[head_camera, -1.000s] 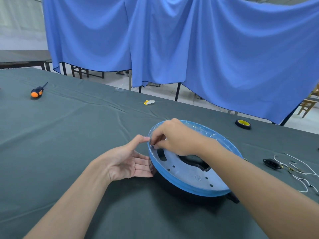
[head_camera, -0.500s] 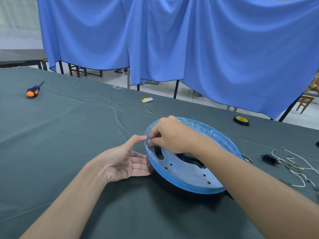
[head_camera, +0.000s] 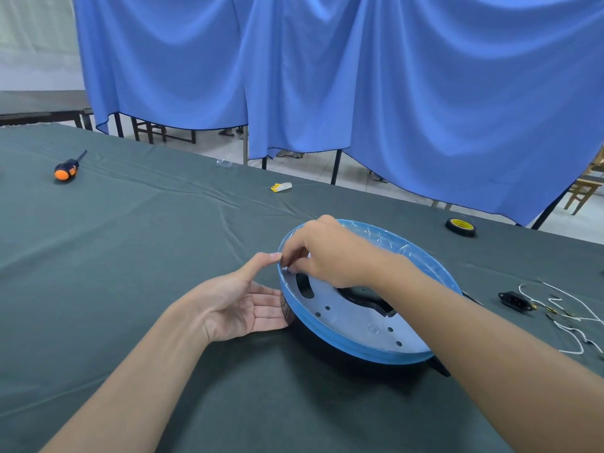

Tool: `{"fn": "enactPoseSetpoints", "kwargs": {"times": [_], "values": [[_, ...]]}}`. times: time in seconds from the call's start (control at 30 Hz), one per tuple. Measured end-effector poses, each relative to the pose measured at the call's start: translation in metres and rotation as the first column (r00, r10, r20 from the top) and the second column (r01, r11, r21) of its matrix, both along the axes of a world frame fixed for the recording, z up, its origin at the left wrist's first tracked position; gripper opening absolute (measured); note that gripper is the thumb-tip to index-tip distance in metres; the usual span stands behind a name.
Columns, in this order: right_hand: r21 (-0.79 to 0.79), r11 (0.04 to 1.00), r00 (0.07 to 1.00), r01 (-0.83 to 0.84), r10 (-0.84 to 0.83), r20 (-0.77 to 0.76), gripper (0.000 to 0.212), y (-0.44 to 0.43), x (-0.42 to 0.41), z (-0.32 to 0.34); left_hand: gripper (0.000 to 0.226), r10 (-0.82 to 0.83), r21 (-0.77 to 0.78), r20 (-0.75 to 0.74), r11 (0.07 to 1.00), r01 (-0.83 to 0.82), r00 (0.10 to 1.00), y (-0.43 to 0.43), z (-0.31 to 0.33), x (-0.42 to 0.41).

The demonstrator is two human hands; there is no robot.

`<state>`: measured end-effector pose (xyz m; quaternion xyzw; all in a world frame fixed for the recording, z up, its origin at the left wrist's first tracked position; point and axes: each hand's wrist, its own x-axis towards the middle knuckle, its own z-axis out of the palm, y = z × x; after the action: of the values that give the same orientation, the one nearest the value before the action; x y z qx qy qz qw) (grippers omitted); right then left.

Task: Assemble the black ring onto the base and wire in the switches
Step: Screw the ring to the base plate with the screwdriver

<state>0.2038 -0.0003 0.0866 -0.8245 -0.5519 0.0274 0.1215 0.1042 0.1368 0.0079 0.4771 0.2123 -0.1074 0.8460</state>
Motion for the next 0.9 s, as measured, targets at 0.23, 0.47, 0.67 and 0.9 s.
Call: {"fn": "enactPoseSetpoints", "kwargs": {"times": [0.23, 0.47, 0.67, 0.9], "values": [[0.037, 0.999, 0.999, 0.029, -0.028, -0.034, 0.013, -0.0019, -0.0003, 0.0000, 0.095, 0.013, -0.007, 0.016, 1.000, -0.013, 1.000, 0.0004, -0.0011, 0.0000], [-0.039, 0.998, 0.998, 0.057, -0.057, -0.001, 0.020, 0.0013, 0.0020, 0.0024, 0.097, 0.019, -0.001, 0.002, 1.000, -0.019, 1.000, -0.0002, -0.0009, 0.0008], [-0.012, 0.999, 0.999, 0.030, -0.031, -0.027, 0.014, -0.0012, 0.0033, 0.0014, 0.102, 0.019, 0.004, -0.004, 1.000, -0.019, 1.000, 0.0005, -0.0005, 0.0008], [-0.016, 1.000, 1.000, 0.015, -0.015, 0.011, 0.012, 0.0010, 0.0017, -0.0031, 0.097, 0.025, 0.010, -0.014, 1.000, -0.025, 1.000, -0.0002, 0.0000, 0.0005]]}}
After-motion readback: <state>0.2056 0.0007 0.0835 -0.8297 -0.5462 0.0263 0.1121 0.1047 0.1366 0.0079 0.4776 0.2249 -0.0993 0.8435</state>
